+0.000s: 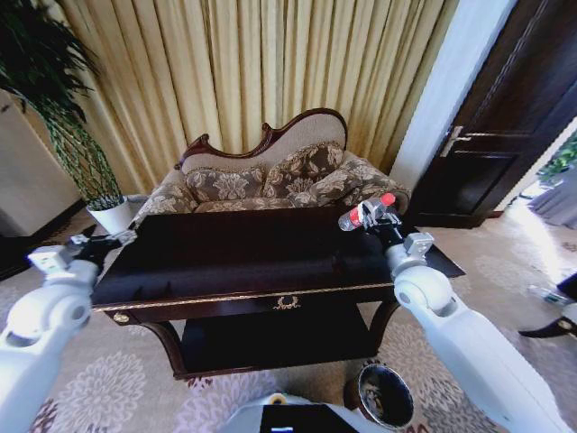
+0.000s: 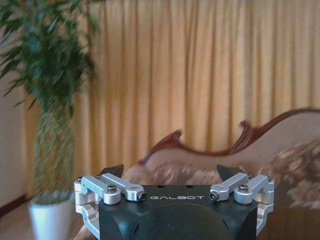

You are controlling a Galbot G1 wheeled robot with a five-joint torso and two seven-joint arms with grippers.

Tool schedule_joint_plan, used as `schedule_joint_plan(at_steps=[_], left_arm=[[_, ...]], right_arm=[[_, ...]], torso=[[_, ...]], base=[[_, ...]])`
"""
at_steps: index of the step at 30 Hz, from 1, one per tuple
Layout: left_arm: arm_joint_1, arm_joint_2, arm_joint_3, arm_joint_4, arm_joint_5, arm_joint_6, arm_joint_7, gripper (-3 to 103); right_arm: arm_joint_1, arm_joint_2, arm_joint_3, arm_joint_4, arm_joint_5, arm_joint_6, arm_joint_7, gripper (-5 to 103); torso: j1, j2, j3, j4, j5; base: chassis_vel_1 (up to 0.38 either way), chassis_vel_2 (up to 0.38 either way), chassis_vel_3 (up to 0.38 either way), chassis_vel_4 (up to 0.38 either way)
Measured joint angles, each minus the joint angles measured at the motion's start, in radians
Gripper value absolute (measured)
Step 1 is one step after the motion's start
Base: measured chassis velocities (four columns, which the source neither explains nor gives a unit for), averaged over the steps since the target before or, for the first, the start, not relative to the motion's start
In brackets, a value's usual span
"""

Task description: Move to the front of the table and place the trash on the table into the trash bin.

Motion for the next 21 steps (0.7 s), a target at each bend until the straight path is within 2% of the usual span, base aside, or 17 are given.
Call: schedule_joint_plan(at_steps=[2,6,12,21], left_arm=[[0.015,0.014,-0.040,0.003,-0.005,-0.037,0.071,100],[0.032,0.032,-0.067,0.007,-0.012,-0.052,0.109,100],[0.054,0.041,-0.078,0.004,-0.023,-0.018,0.111,100],[0.059,0.039,-0.065,-0.015,-0.022,-0.006,0.109,100]], right_arm=[[-0.011,0.004,0.000,0.014,0.008,-0.006,0.008,33],[-0.036,0.012,0.006,0.032,0.017,-0.011,0.015,33],[-0.084,0.019,0.026,0.055,0.017,-0.012,0.013,33],[-0.149,0.023,0.057,0.098,0.012,-0.011,0.002,33]], torso=[[0.000,0.000,0.000,-0.0004,0.0000],[0.000,0.000,0.000,-0.0003,0.0000],[0.000,0.000,0.000,-0.0003,-0.0001],[0.000,0.000,0.000,-0.0003,0.0000]], base=[[0.000,0.000,0.000,0.000],[0.000,0.000,0.000,0.000],[0.048,-0.053,-0.059,0.050],[0.108,-0.111,-0.103,0.109]])
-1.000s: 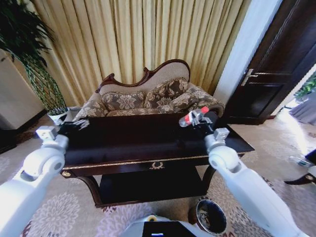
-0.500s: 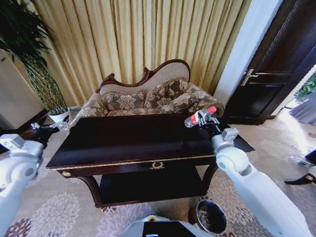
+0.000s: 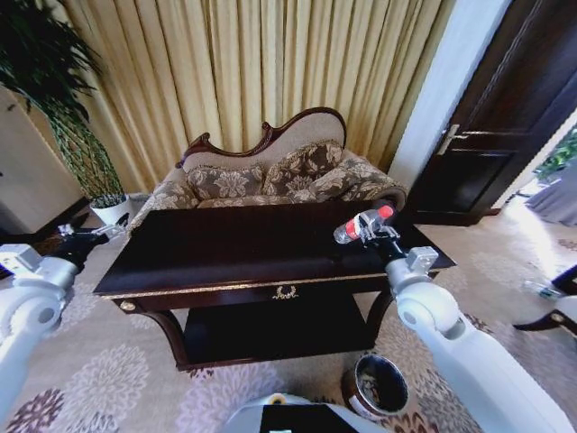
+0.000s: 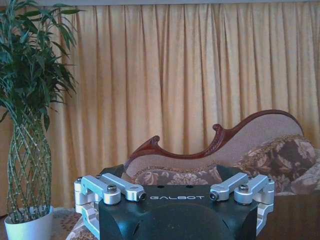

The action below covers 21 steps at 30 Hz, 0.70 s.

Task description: Move to the front of the table and place the trash on the table into the trash bin.

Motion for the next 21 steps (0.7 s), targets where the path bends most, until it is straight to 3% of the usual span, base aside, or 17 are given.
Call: schedule_joint_plan(at_steps=[21], left_arm=[[-0.014,-0.010,0.038,-0.002,0.010,-0.004,-0.004,100]], right_arm=[[-0.036,0.037,-0.008,-0.009,-0.056,0.013,-0.006,33]], torso=[[0.000,0.000,0.000,0.0002,-0.0001]], base=[[0.143,-0.138,-0.137,0.135]])
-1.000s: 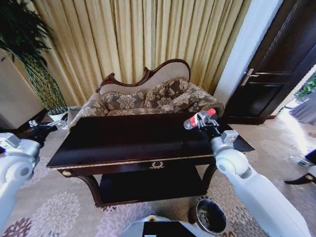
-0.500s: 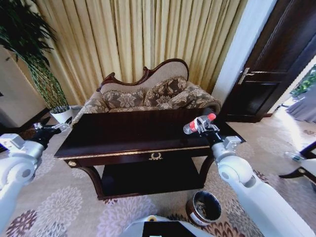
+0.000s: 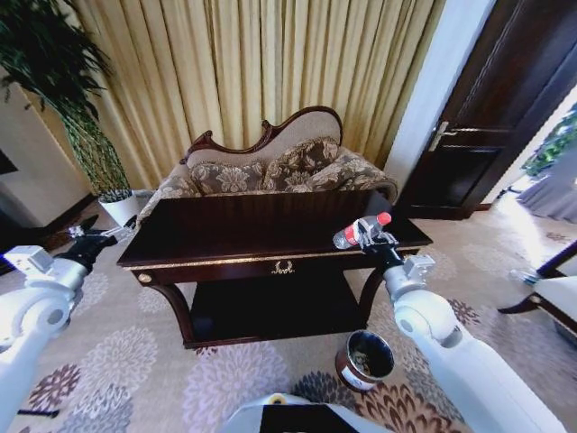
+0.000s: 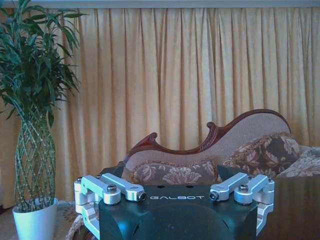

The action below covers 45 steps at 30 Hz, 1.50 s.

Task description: Move to the front of the table and place the trash on the table into the trash bin.

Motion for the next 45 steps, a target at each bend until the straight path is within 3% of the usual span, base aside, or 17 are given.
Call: schedule_joint_plan(at_steps=[5,11,19,29,35,42,43,45], left_arm=[[-0.008,-0.010,0.018,-0.002,0.005,-0.003,0.000,100],[-0.002,-0.021,0.018,-0.005,0.007,-0.005,0.000,100],[0.007,-0.051,0.019,-0.004,0.013,-0.012,0.002,100],[0.007,-0.056,0.022,0.010,0.015,-0.018,0.008,100],[0.006,-0.058,0.028,0.010,0.015,-0.024,0.011,100],[0.009,-0.052,0.022,0.001,0.012,-0.024,0.012,100],[0.009,-0.052,0.022,0.001,0.012,-0.024,0.012,100],[0.011,-0.051,0.018,-0.004,0.011,-0.024,0.012,100]], right_arm=[[-0.014,0.027,-0.010,-0.036,-0.046,0.017,-0.006,33],[-0.071,0.091,0.025,-0.136,-0.100,0.059,-0.077,33],[-0.101,0.220,0.046,-0.490,-0.266,0.214,-0.172,33],[-0.048,0.310,0.066,-0.843,-0.411,0.289,-0.195,33],[-0.014,0.340,0.085,-0.958,-0.478,0.332,-0.187,30],[0.004,0.346,0.111,-1.018,-0.533,0.355,-0.184,57],[0.004,0.346,0.111,-1.018,-0.533,0.355,-0.184,57],[-0.007,0.344,0.113,-1.003,-0.529,0.355,-0.181,68]], torso=[[0.000,0.000,0.000,0.0000,0.0001],[0.000,0.000,0.000,0.0001,0.0001],[0.000,0.000,0.000,0.0000,0.0003],[0.000,0.000,0.000,0.0000,0.0001],[0.000,0.000,0.000,-0.0002,0.0002],[0.000,0.000,0.000,-0.0003,0.0002],[0.000,0.000,0.000,-0.0003,0.0002],[0.000,0.000,0.000,-0.0001,0.0002]], base=[[0.142,-0.150,-0.159,0.138],[0.024,-0.026,-0.027,0.023],[0.000,0.000,0.000,0.000],[0.000,0.000,0.000,0.000],[0.000,0.000,0.000,0.000],[0.000,0.000,0.000,0.000],[0.000,0.000,0.000,0.000],[0.000,0.000,0.000,0.000]])
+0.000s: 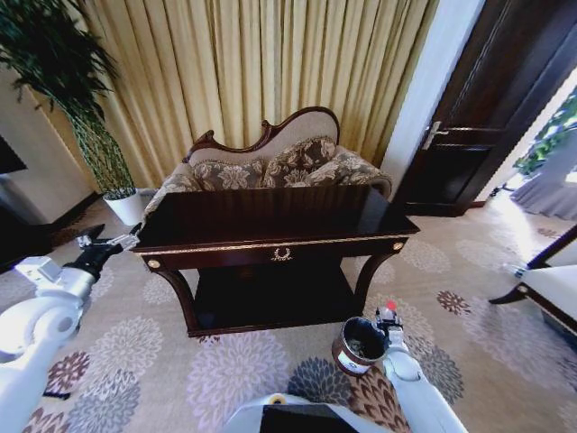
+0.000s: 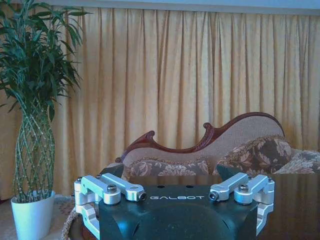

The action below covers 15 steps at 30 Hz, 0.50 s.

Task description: Move to the front of the table and place the trash on the table into the trash bin.

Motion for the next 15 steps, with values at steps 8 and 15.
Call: schedule_joint_plan(at_steps=[8,15], left_arm=[[0.006,-0.003,-0.001,-0.014,0.000,0.002,-0.001,100],[0.016,-0.009,-0.010,-0.037,0.001,0.005,-0.006,100]], right_arm=[[-0.032,-0.010,-0.006,0.076,0.043,-0.006,0.000,95],[-0.075,-0.066,-0.048,0.406,0.166,-0.060,0.001,100]], torso=[[0.000,0.000,0.000,0.0000,0.0000],[0.000,0.000,0.000,0.0003,-0.0003]], base=[[0.000,0.000,0.000,0.000],[0.000,0.000,0.000,0.000]])
